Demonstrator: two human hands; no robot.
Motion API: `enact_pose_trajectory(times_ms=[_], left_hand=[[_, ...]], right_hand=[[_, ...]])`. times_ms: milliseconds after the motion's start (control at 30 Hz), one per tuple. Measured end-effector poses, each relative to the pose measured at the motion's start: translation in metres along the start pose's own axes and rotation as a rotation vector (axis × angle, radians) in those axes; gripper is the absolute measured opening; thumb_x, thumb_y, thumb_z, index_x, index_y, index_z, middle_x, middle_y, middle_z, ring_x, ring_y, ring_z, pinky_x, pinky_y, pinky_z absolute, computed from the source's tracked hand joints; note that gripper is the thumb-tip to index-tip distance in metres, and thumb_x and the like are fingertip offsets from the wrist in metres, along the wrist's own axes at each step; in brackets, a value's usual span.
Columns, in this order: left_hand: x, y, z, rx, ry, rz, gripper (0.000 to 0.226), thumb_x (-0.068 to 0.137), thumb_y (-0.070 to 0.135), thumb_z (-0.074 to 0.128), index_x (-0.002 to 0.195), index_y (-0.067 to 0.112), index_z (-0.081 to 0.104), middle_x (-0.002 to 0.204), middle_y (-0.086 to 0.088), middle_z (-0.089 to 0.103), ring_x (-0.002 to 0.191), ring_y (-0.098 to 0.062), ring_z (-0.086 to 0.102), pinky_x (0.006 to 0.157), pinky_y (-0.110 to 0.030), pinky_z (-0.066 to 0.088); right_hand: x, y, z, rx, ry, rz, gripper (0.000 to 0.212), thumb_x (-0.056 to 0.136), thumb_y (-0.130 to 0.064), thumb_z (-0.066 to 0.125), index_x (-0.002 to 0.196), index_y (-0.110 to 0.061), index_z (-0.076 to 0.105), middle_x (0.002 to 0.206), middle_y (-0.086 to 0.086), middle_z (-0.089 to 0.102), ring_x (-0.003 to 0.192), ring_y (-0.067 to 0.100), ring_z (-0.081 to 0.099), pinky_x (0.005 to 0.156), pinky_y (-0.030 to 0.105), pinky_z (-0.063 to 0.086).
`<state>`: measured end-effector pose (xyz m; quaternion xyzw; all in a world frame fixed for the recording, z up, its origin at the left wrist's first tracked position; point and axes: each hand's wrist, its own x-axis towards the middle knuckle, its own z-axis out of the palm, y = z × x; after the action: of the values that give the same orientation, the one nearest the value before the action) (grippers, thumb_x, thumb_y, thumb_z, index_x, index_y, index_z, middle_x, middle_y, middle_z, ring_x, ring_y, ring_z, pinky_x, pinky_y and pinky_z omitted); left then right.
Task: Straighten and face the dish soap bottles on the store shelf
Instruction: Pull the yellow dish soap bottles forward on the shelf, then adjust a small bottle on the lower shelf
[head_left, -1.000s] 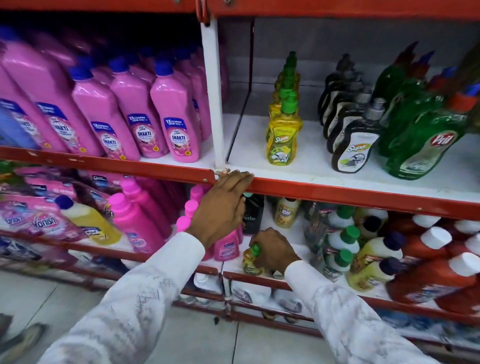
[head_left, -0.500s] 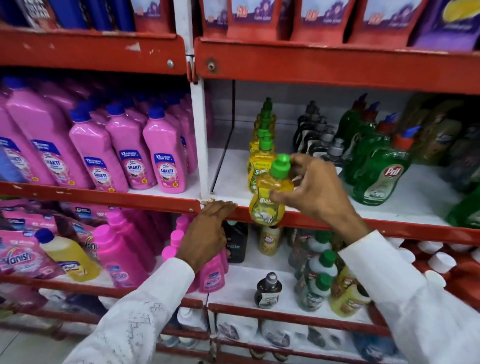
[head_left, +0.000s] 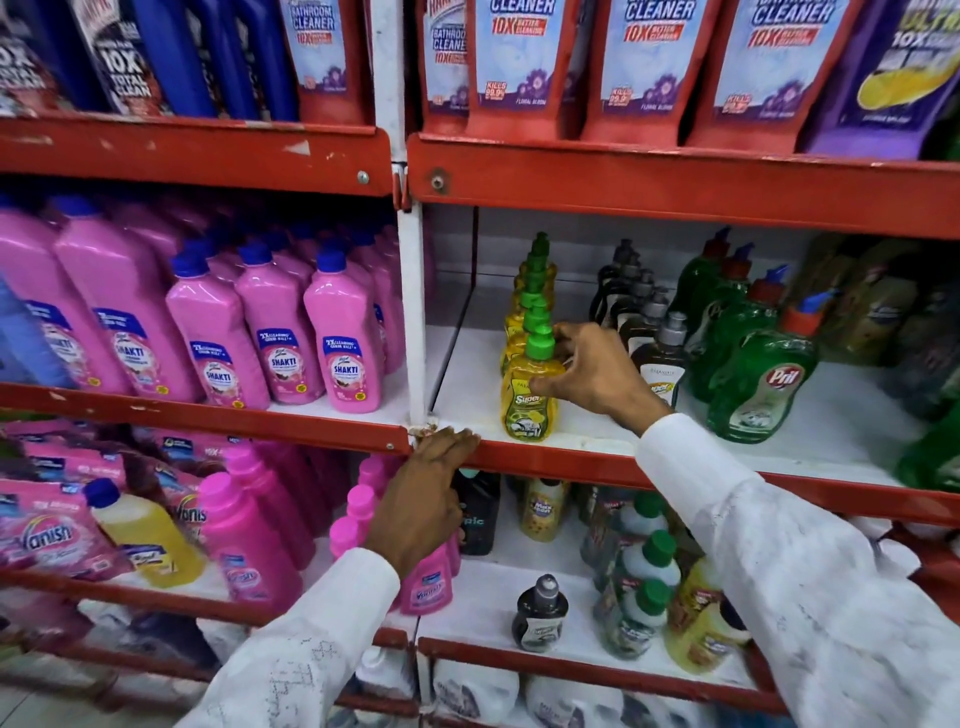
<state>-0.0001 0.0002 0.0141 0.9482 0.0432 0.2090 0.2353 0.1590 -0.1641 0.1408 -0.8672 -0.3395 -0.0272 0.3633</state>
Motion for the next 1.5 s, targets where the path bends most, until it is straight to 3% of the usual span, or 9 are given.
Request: enact_pose_trajectory(times_ms=[233,467,733,867,967,1100,1200,1367,1500], left_hand=[[0.005,0.019,0.004,0.109,0.007,0.003,0.069,0.073,0.007,0.060,0.141,0.010,0.048,0.141,-0.010,0.052,0.135,-0.027,0.042,0.121,-0.040,0.032],[0.010,0.048,0.018,0.200,-0.002,0.059,0.067,0.074,0.018,0.059,0.140,0.009,0.048,0.140,-0.010,0.052,0.133,-0.027,0.042,0.121,-0.040,0.031],[0.010,0.065,0.032,0.179,-0.019,0.081,0.065,0.076,0.016,0.056,0.140,0.008,0.046,0.138,-0.012,0.051,0.129,-0.029,0.041,0.114,-0.036,0.035],[0.006,0.062,0.035,0.166,-0.033,0.077,0.067,0.078,0.013,0.057,0.143,0.008,0.043,0.141,-0.011,0.048,0.129,-0.031,0.039,0.115,-0.040,0.036],[0.008,0.063,0.036,0.161,-0.009,0.054,0.065,0.080,0.014,0.057,0.143,0.010,0.044,0.138,-0.010,0.051,0.124,-0.030,0.041,0.110,-0.042,0.042],[0.005,0.062,0.038,0.212,-0.035,0.066,0.071,0.078,0.016,0.058,0.146,0.011,0.037,0.144,-0.011,0.045,0.133,-0.031,0.037,0.116,-0.045,0.037],[0.000,0.062,0.043,0.262,-0.050,0.064,0.078,0.077,0.016,0.060,0.150,0.012,0.030,0.151,-0.013,0.038,0.143,-0.034,0.029,0.122,-0.048,0.028],[-0.001,0.062,0.048,0.335,-0.070,0.055,0.084,0.078,0.020,0.059,0.153,0.013,0.022,0.155,-0.014,0.032,0.148,-0.034,0.022,0.123,-0.054,0.022],[-0.001,0.062,0.048,0.420,-0.080,0.061,0.088,0.077,0.022,0.061,0.153,0.013,0.019,0.157,-0.013,0.029,0.149,-0.033,0.019,0.123,-0.059,0.018]], right_hand=[[0.000,0.006,-0.003,0.060,0.026,0.017,0.064,0.061,-0.026,0.092,0.118,-0.015,0.065,0.103,-0.002,0.074,0.088,0.011,0.069,0.078,0.022,0.054],[-0.005,0.022,-0.003,0.192,0.086,0.031,0.052,0.063,-0.019,0.092,0.108,-0.012,0.067,0.095,-0.001,0.070,0.084,0.014,0.067,0.069,0.011,0.055],[-0.081,0.044,0.000,0.223,0.278,-0.042,0.036,0.076,-0.012,0.079,0.110,-0.015,0.068,0.099,-0.006,0.068,0.082,0.005,0.063,0.076,0.013,0.054],[-0.134,0.078,0.026,0.168,-0.010,0.058,0.037,0.075,0.003,0.071,0.108,-0.014,0.069,0.098,-0.002,0.072,0.081,0.005,0.066,0.074,0.016,0.055],[-0.153,0.103,0.063,-0.097,-0.370,0.114,0.053,0.075,-0.012,0.078,0.125,-0.010,0.060,0.121,0.009,0.067,0.106,0.021,0.063,0.091,0.028,0.051],[-0.162,0.122,0.117,-0.146,-0.557,0.218,0.080,0.070,-0.018,0.083,0.141,-0.009,0.046,0.140,0.014,0.055,0.128,0.030,0.053,0.105,0.031,0.043],[-0.163,0.131,0.147,-0.147,-0.561,0.243,0.076,0.064,-0.018,0.084,0.134,-0.018,0.052,0.128,0.012,0.063,0.117,0.031,0.061,0.095,0.033,0.051],[-0.160,0.137,0.158,-0.079,-0.410,0.238,0.026,0.070,-0.023,0.078,0.096,-0.023,0.073,0.100,0.006,0.077,0.097,0.029,0.070,0.084,0.029,0.054],[-0.168,0.130,0.130,-0.015,-0.361,0.226,0.032,0.063,-0.023,0.082,0.093,-0.020,0.071,0.095,0.004,0.077,0.087,0.022,0.071,0.082,0.035,0.058]])
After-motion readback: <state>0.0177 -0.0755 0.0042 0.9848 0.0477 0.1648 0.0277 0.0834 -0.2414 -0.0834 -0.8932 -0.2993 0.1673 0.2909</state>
